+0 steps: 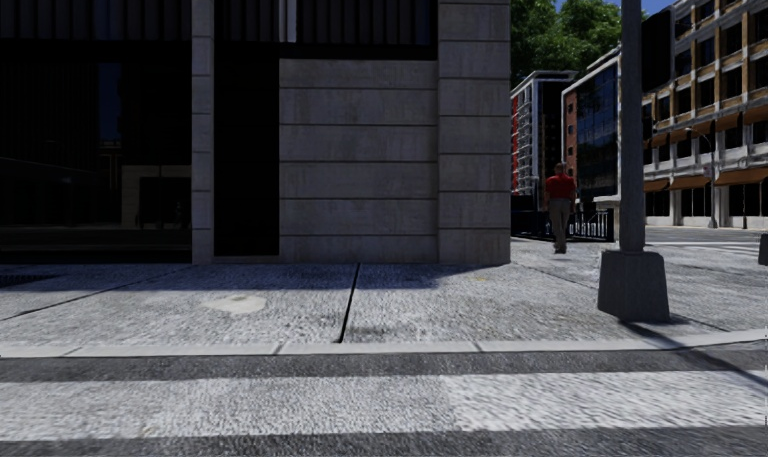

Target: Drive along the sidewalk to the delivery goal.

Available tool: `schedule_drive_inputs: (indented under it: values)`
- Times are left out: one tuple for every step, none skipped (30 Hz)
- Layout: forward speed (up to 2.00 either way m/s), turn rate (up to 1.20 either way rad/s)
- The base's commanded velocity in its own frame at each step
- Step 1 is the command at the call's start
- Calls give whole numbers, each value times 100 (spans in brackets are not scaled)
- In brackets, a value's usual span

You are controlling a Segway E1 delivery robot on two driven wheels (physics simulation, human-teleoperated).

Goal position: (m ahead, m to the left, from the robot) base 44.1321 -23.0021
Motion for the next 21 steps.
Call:
schedule_drive_inputs:
  values:
    - [200, -1]
    - [200, -1]
    - [200, -1]
    - [200, -1]
    - [200, -1]
    - [200, -1]
    - [200, -1]
    - [200, -1]
    - [200, -1]
    - [200, -1]
    - [200, -1]
    - [200, -1]
    - [200, -1]
    - [200, -1]
    - [200, -3]
    - [200, -19]
    - [200, -39]
    - [200, -55]
    - [200, -64]
    - [200, -72]
    - [200, -77]
